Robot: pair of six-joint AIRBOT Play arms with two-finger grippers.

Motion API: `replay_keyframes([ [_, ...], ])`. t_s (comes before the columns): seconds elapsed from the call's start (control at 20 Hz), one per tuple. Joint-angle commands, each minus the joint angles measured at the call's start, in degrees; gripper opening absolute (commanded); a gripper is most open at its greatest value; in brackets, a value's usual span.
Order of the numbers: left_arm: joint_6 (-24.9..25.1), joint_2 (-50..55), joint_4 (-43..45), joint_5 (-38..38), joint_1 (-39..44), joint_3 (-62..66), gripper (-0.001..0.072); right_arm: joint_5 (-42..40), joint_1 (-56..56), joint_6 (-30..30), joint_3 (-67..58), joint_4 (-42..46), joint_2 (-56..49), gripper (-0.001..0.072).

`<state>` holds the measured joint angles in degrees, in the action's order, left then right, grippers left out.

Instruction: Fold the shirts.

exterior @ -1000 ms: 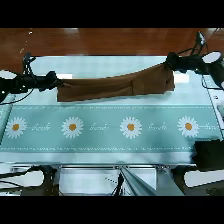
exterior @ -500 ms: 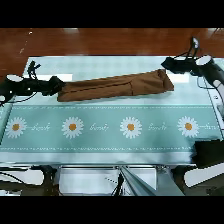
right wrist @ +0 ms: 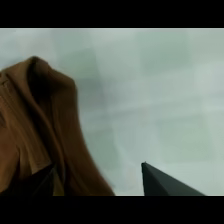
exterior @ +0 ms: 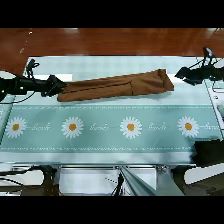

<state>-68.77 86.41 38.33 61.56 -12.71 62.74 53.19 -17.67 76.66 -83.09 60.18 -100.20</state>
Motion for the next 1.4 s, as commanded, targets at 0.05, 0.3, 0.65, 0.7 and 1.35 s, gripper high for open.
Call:
replay_keyframes([
  [0.05,-0.07,-1.42,-0.42,3.5,3.19,0.04,0.0499,5.11,0.04,-3.19,-0.04,-18.51,-5.6,0.0604],
  [0.3,-0.04,-1.42,-1.53,2.99,5.4,0.04,0.0499,7.02,5.95,-3.28,-0.04,-21.75,-10.14,0.0604],
  [0.65,0.17,-1.42,-6.43,3.02,5.88,0.04,0.0405,10.93,8.44,-8.57,-0.07,-21.49,-3.91,0.0024],
  [0.7,0.17,-1.38,-8.22,2.91,6.34,0.04,0.0276,12.81,8.44,-8.26,-0.07,-19.96,-1.31,0.0023],
  [1.35,-1.2,2.99,-10.97,-15.37,36.24,0.0,0.002,25.51,24.72,11.17,-0.04,8.61,28.09,0.0024],
])
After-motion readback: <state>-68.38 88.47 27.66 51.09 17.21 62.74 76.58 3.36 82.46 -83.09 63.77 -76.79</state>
